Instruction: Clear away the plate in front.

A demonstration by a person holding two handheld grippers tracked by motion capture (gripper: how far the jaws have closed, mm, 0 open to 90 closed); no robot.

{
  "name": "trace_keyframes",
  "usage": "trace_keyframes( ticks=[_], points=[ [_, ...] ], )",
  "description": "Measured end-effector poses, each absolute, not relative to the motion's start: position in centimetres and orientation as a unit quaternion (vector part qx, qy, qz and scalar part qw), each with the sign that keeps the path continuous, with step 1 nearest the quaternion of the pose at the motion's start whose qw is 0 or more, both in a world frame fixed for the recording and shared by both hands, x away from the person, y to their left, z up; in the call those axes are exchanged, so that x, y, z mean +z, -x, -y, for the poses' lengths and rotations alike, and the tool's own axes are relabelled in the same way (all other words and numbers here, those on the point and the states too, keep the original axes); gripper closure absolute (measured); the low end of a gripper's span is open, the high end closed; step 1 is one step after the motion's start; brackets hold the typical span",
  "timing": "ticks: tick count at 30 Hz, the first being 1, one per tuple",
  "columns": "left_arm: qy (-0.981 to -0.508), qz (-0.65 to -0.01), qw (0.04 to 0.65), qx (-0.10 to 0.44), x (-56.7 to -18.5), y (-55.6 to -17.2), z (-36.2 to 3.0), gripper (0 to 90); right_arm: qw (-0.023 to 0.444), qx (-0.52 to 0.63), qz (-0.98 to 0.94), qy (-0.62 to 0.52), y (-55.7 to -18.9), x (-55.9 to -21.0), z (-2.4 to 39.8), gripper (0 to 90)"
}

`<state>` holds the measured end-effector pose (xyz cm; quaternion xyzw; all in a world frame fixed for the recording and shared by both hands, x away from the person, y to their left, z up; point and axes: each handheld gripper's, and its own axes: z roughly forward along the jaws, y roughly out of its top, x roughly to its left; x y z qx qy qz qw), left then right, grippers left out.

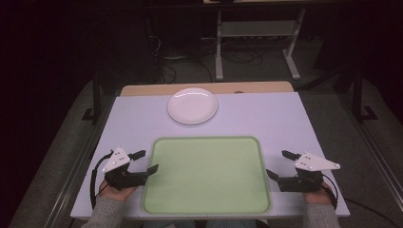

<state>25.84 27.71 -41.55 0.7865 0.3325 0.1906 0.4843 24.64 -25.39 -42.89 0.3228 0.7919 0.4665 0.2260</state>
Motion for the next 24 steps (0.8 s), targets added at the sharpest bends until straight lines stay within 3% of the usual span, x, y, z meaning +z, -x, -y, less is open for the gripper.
trace_keyframes(
  ticks=[24],
  points=[
    [-0.789,-0.329,0.485,0.185,-41.30,-26.21,-27.08,27.5,0.227,0.475,-0.784,-0.329,-24.49,-42.80,25.67,13.3]
  ],
)
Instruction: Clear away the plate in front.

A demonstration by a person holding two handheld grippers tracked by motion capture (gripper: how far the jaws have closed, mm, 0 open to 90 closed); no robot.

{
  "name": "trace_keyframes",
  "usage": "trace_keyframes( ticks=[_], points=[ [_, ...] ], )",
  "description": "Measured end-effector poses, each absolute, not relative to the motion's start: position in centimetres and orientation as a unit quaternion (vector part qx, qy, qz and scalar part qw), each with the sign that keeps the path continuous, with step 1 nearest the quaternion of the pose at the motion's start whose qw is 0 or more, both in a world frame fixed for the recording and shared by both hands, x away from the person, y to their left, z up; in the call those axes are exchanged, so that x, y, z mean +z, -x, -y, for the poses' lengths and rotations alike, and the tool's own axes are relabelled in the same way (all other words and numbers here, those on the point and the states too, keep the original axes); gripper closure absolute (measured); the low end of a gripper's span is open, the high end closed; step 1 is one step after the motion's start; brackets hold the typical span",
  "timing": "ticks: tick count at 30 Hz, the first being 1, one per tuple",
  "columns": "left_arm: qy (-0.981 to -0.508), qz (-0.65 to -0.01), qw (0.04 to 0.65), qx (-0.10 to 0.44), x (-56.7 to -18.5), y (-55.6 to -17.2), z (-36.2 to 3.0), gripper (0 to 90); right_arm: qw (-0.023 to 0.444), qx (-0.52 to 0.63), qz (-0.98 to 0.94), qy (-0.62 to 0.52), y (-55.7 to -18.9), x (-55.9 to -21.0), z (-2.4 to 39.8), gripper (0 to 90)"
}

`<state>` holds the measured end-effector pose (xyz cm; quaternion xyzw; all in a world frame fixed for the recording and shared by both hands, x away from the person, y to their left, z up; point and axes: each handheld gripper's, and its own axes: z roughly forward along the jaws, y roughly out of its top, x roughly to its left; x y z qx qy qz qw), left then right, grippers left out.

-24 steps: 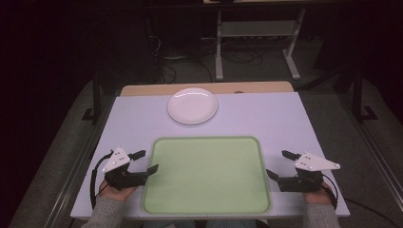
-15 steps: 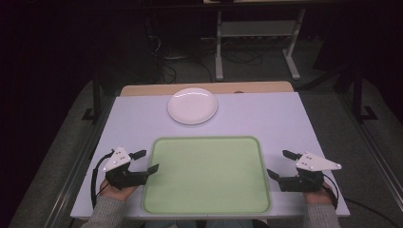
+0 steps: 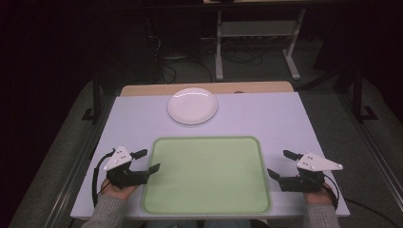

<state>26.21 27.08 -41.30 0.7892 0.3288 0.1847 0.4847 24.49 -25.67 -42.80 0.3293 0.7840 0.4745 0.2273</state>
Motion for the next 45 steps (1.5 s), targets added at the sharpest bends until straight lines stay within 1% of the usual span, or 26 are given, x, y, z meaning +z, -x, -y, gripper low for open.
trace_keyframes(
  ticks=[2,8,19,21,22,26,29,32,33,35,41,45],
  points=[
    [-0.792,-0.320,0.485,0.190,-41.0,-26.2,-26.7,27.4,0.230,0.476,-0.782,-0.330,-24.5,-42.8,25.7,13.3],
    [-0.797,-0.312,0.485,0.180,-40.3,-27.0,-25.9,27.1,0.230,0.481,-0.777,-0.336,-24.4,-42.7,25.9,13.3],
    [-0.798,-0.322,0.483,0.161,-39.4,-28.1,-25.5,26.9,0.230,0.484,-0.773,-0.340,-24.4,-42.7,26.1,13.3],
    [-0.800,-0.324,0.482,0.151,-39.0,-28.5,-25.4,27.4,0.232,0.485,-0.772,-0.340,-24.3,-42.7,26.2,13.3],
    [-0.801,-0.325,0.481,0.146,-38.9,-28.8,-25.3,29.2,0.234,0.485,-0.772,-0.339,-24.3,-42.7,26.2,13.3],
    [-0.800,-0.341,0.477,0.124,-38.4,-30.0,-25.2,28.7,0.235,0.485,-0.772,-0.338,-24.2,-42.6,26.2,13.3],
    [-0.790,-0.358,0.488,0.095,-38.1,-31.0,-25.3,28.2,0.234,0.484,-0.773,-0.337,-24.3,-42.7,26.2,13.3],
    [-0.789,-0.363,0.487,0.087,-37.8,-32.0,-25.2,27.2,0.234,0.484,-0.773,-0.337,-24.3,-42.6,26.2,13.3],
    [-0.796,-0.367,0.472,0.097,-37.7,-32.6,-25.0,26.7,0.235,0.484,-0.773,-0.336,-24.2,-42.6,26.2,13.3],
    [-0.797,-0.371,0.466,0.100,-37.8,-32.9,-24.9,27.1,0.235,0.484,-0.772,-0.337,-24.2,-42.6,26.2,13.3],
    [-0.788,-0.387,0.472,0.080,-37.6,-34.7,-24.6,26.4,0.234,0.483,-0.774,-0.337,-24.2,-42.6,26.3,13.3],
    [-0.788,-0.394,0.465,0.081,-37.4,-35.7,-24.2,24.7,0.235,0.488,-0.770,-0.338,-24.1,-42.5,26.3,13.3]
  ],
)
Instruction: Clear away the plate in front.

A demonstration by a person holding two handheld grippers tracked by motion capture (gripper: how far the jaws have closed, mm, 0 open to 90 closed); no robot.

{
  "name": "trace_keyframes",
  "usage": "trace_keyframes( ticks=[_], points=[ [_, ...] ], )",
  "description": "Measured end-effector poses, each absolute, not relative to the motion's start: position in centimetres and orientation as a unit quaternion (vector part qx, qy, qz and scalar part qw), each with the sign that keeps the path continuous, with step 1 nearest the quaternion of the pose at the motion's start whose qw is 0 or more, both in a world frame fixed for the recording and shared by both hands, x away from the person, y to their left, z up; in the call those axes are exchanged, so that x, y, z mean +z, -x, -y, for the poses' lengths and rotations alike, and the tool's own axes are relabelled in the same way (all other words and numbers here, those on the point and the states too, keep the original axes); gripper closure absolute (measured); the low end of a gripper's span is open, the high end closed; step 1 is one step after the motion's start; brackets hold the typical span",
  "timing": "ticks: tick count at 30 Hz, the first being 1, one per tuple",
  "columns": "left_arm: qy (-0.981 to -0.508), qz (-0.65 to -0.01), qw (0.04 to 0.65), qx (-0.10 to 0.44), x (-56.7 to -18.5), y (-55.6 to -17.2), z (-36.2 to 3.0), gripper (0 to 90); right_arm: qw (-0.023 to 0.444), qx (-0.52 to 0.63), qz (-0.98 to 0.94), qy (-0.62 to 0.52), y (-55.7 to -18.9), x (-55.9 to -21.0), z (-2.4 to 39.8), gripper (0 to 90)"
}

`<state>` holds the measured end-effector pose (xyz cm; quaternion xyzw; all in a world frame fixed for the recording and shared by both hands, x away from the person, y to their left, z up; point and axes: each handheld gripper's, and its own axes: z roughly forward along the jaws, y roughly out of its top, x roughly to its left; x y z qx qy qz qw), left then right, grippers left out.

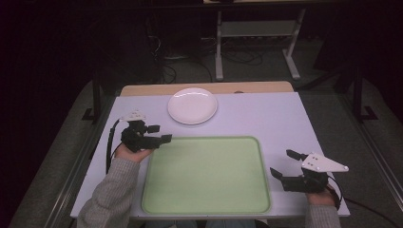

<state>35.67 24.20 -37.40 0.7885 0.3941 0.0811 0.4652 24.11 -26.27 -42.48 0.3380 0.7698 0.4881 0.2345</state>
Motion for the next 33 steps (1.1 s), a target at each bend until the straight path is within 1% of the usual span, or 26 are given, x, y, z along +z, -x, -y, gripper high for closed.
trace_keyframes(
  ticks=[10,18,23,26,28,29,33],
  points=[
    [-0.782,-0.412,0.463,0.065,-36.5,-38.3,-23.2,24.8,0.234,0.486,-0.771,-0.339,-24.2,-42.6,26.3,13.3],
    [-0.768,-0.431,0.472,0.045,-35.8,-40.4,-23.0,25.0,0.236,0.490,-0.767,-0.339,-24.1,-42.4,26.4,13.3],
    [-0.745,-0.474,0.467,0.032,-35.2,-42.7,-22.8,26.2,0.234,0.488,-0.770,-0.337,-24.3,-42.5,26.3,13.3],
    [-0.746,-0.482,0.458,0.038,-35.1,-43.4,-22.7,26.1,0.234,0.488,-0.771,-0.336,-24.3,-42.5,26.3,13.3],
    [-0.746,-0.492,0.447,0.037,-35.2,-44.2,-22.6,26.2,0.234,0.489,-0.771,-0.334,-24.2,-42.5,26.3,13.3],
    [-0.739,-0.503,0.447,0.032,-35.4,-45.1,-22.6,26.2,0.233,0.491,-0.770,-0.334,-24.2,-42.4,26.3,13.3],
    [-0.723,-0.524,0.450,0.019,-36.1,-46.3,-22.8,26.1,0.231,0.490,-0.771,-0.335,-24.3,-42.5,26.3,13.3]
  ],
)
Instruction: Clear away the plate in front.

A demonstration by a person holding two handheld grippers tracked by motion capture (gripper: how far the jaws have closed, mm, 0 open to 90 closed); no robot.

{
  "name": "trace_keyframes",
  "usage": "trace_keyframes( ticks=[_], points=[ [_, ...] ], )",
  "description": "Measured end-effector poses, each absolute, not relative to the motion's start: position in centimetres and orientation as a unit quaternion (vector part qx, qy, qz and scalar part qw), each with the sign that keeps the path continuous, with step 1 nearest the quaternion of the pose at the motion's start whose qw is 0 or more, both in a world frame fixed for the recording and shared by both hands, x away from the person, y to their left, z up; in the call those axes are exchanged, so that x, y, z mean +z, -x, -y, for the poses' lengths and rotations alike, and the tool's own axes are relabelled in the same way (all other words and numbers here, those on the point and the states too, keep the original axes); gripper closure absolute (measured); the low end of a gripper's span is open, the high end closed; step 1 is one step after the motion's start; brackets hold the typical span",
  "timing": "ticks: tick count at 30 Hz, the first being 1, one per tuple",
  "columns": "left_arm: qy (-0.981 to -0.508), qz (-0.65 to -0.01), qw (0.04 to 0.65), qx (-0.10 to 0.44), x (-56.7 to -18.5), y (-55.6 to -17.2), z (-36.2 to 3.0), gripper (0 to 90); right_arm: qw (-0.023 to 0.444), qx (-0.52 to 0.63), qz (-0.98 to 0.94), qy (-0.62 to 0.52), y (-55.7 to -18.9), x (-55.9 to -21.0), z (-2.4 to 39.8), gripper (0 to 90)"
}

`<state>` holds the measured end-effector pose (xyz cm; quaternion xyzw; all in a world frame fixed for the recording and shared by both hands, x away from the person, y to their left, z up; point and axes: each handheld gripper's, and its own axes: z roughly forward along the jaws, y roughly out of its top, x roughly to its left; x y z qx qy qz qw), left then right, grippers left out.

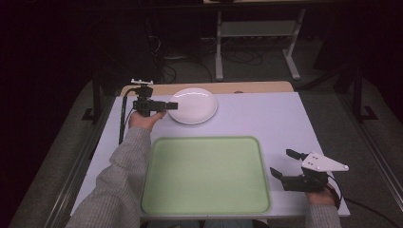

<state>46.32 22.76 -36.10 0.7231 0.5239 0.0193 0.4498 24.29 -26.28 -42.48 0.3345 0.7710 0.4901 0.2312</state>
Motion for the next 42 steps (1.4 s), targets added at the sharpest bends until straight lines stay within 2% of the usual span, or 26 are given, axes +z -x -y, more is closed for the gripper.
trace_keyframes(
  ticks=[10,23,27,28,42],
  points=[
    [-0.663,-0.603,0.443,-0.013,-39.3,-49.3,-23.6,27.8,0.230,0.488,-0.772,-0.336,-24.3,-42.5,26.2,13.3],
    [-0.626,-0.663,0.409,-0.043,-43.3,-50.8,-24.0,28.2,0.227,0.491,-0.773,-0.333,-24.3,-42.5,26.3,13.3],
    [-0.593,-0.687,0.415,-0.069,-44.7,-50.7,-24.3,29.2,0.222,0.494,-0.772,-0.334,-24.4,-42.5,26.4,13.3],
    [-0.563,-0.698,0.432,-0.098,-45.4,-50.6,-24.6,29.4,0.220,0.495,-0.771,-0.334,-24.3,-42.4,26.5,13.3],
    [-0.491,-0.737,0.446,-0.128,-45.9,-50.5,-23.3,36.4,0.224,0.501,-0.766,-0.334,-24.3,-42.3,26.6,13.3]
  ],
)
